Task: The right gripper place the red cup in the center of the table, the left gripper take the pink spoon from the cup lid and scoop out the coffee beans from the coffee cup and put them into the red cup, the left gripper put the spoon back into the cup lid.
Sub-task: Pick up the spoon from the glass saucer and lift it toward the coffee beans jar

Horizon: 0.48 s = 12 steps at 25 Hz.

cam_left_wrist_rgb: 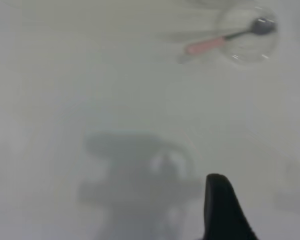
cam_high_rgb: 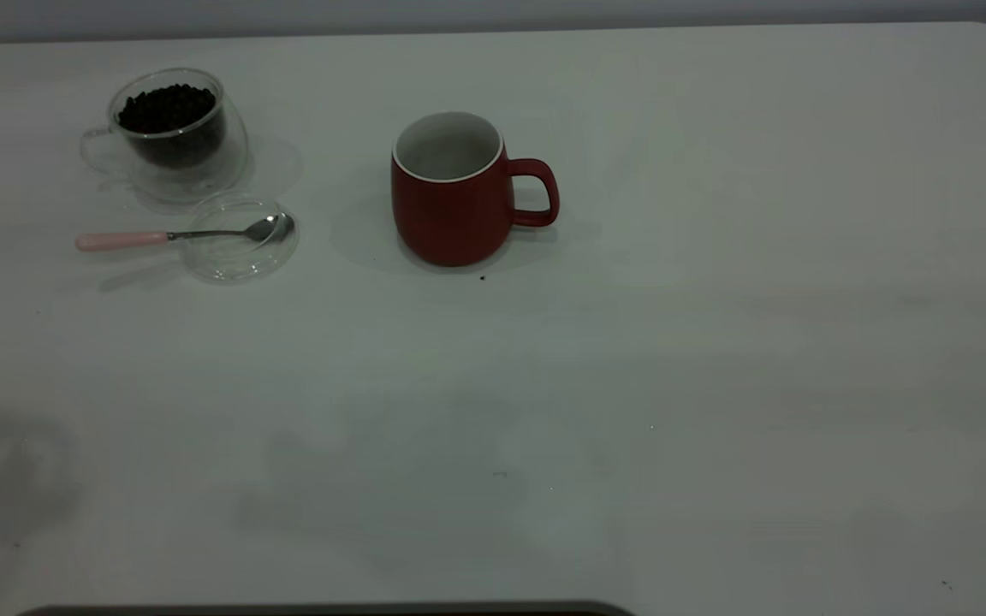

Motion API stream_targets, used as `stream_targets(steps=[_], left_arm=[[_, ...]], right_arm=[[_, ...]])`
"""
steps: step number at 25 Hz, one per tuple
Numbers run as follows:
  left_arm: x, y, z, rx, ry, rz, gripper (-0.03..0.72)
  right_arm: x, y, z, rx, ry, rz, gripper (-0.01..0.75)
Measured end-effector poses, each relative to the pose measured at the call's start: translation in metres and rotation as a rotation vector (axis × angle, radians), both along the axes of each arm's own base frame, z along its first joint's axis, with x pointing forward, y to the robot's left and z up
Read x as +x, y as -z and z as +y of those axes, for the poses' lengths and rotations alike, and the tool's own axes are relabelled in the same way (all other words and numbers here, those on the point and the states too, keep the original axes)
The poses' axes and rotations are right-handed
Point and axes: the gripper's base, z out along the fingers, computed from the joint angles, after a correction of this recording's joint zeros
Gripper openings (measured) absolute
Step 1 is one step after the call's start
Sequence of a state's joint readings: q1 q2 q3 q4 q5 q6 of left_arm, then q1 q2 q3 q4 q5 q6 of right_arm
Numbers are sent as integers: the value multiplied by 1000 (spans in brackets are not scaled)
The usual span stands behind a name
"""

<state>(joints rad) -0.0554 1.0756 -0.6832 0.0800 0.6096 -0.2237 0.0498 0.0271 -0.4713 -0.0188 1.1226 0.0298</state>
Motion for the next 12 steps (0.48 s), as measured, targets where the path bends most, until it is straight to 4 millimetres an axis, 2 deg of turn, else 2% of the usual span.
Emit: stream_targets(steps=[6, 12], left_arm=[[62, 30, 43, -60, -222, 92, 447], [110, 86, 76, -136, -238, 249, 445]], right_arm=[[0, 0, 0, 0, 0, 0, 438], [0, 0, 0, 0, 0, 0, 438]])
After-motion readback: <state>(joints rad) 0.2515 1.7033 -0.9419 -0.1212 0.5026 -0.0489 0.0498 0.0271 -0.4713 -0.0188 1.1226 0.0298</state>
